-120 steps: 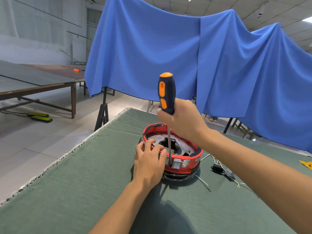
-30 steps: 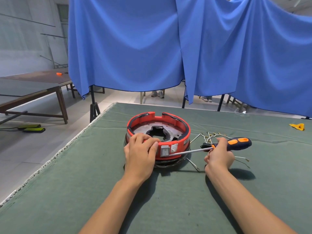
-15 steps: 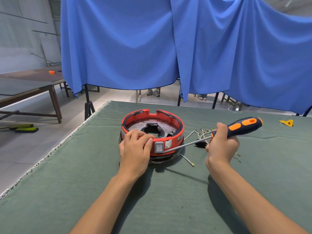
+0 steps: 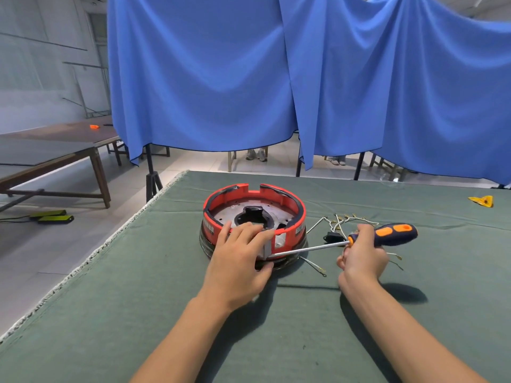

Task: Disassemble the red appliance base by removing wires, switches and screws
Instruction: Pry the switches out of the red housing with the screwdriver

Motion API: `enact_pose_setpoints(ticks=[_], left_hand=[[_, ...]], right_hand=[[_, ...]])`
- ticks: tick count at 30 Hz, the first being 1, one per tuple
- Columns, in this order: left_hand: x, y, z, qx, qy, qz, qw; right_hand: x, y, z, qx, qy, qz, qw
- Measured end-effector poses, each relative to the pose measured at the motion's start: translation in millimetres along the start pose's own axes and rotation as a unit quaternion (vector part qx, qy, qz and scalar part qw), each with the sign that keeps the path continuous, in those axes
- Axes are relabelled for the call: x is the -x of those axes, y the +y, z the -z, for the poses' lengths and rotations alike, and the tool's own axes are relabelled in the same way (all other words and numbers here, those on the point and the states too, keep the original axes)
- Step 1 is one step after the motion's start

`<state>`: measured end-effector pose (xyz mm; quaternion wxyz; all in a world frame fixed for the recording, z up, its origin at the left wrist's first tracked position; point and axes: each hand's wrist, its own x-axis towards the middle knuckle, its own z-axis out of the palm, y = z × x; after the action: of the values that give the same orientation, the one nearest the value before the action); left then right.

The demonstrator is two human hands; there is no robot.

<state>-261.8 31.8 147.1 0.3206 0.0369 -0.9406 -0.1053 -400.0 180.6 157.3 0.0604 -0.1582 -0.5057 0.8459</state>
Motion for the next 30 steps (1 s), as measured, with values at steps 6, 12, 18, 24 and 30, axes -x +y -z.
enact_pose_setpoints(ticks=[6, 12, 18, 24, 30], left_hand=[[-0.8, 4.0, -3.8, -0.037, 0.004, 0.006, 0.999], [1.5, -0.5, -3.9, 0.044, 0.053, 0.015, 0.998], [1.1, 4.3, -1.5, 0.141, 0.097, 0.051, 0.984], [1.7, 26.8, -0.1, 0.178, 0.156, 0.056, 0.970], [3.8, 47.2, 0.2, 0.206, 0.130, -0.004, 0.970]], right_hand=[[5.7, -12.3, -0.7, 0.012, -0.035, 0.085, 0.996], [1.3, -10.6, 11.0, 0.016, -0.036, 0.019, 0.999], [-8.5, -26.7, 11.7, 0.002, -0.076, 0.000, 0.997], [-20.2, -46.0, 19.6, -0.156, -0.135, -0.170, 0.963], [-27.8, -88.6, 17.9, -0.176, -0.232, -0.171, 0.941]])
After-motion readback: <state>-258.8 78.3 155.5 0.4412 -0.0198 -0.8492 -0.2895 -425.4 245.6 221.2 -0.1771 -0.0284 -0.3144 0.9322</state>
